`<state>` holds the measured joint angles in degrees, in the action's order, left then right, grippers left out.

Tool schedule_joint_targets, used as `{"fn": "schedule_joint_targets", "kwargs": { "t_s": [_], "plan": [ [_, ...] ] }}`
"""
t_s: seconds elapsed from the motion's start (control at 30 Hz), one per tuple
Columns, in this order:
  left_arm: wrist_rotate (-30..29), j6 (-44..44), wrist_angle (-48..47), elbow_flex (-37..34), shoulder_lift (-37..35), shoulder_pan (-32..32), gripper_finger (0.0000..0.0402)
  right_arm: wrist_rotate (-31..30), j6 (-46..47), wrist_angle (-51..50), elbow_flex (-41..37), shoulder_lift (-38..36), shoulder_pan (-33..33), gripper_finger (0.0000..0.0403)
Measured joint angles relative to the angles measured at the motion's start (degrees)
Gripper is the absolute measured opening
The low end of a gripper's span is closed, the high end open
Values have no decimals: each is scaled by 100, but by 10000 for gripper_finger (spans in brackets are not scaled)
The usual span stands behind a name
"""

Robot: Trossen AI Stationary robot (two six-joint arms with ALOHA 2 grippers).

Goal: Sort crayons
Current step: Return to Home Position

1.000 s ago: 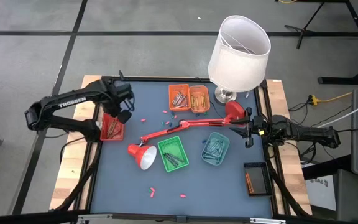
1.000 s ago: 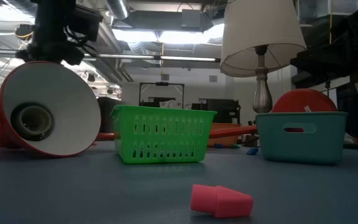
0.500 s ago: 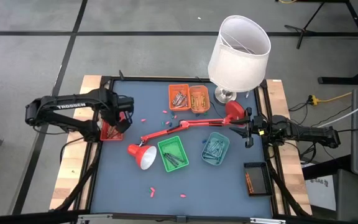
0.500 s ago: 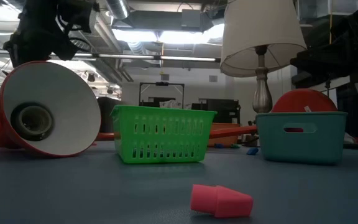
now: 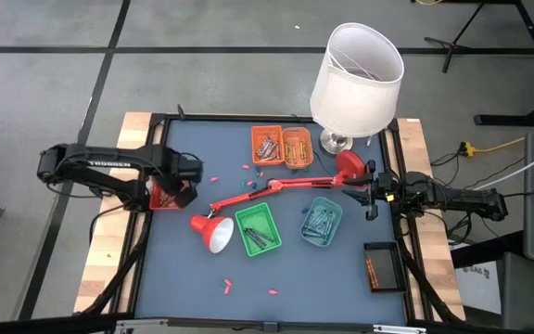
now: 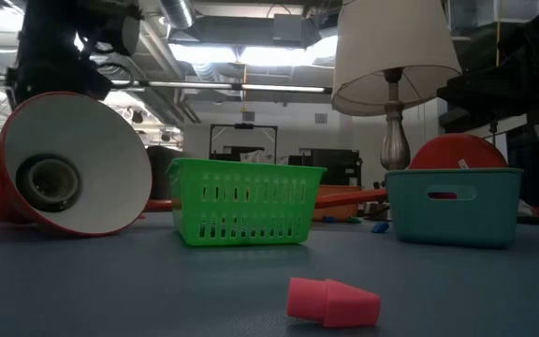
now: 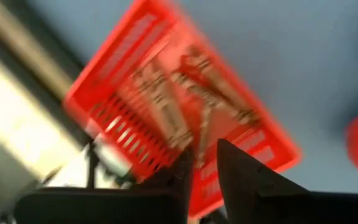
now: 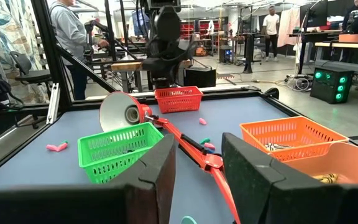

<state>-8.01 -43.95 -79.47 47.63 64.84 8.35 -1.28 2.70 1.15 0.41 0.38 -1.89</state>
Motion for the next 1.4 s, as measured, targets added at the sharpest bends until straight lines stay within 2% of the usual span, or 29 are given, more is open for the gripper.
{"fn": "schedule_joint_targets", "kwargs": {
  "t_s": [0.2,0.47,0.63,0.83,1.0,1.13,1.4],
  "plan": [
    [266,978,1277,-94,-42,-314,6,0,0,-1,0,1,-1,129],
    [485,3359,3817,-132,-668,-951,1,0,-1,-2,0,2,-1,129],
    [904,4452,5265,-716,-1307,-1083,1,0,-1,0,0,1,-1,129],
    [956,4759,6597,-1926,-2456,-977,1,2,-2,0,2,2,-2,129],
    [1052,4854,7286,-2955,-3536,-975,1,1,-1,0,0,1,-1,129],
    [1206,4878,7557,-3484,-4419,-975,1,0,0,0,1,1,-1,129],
    [1220,4877,7582,-4104,-5981,-975,2,0,0,0,1,2,-2,129]
  ]
}}
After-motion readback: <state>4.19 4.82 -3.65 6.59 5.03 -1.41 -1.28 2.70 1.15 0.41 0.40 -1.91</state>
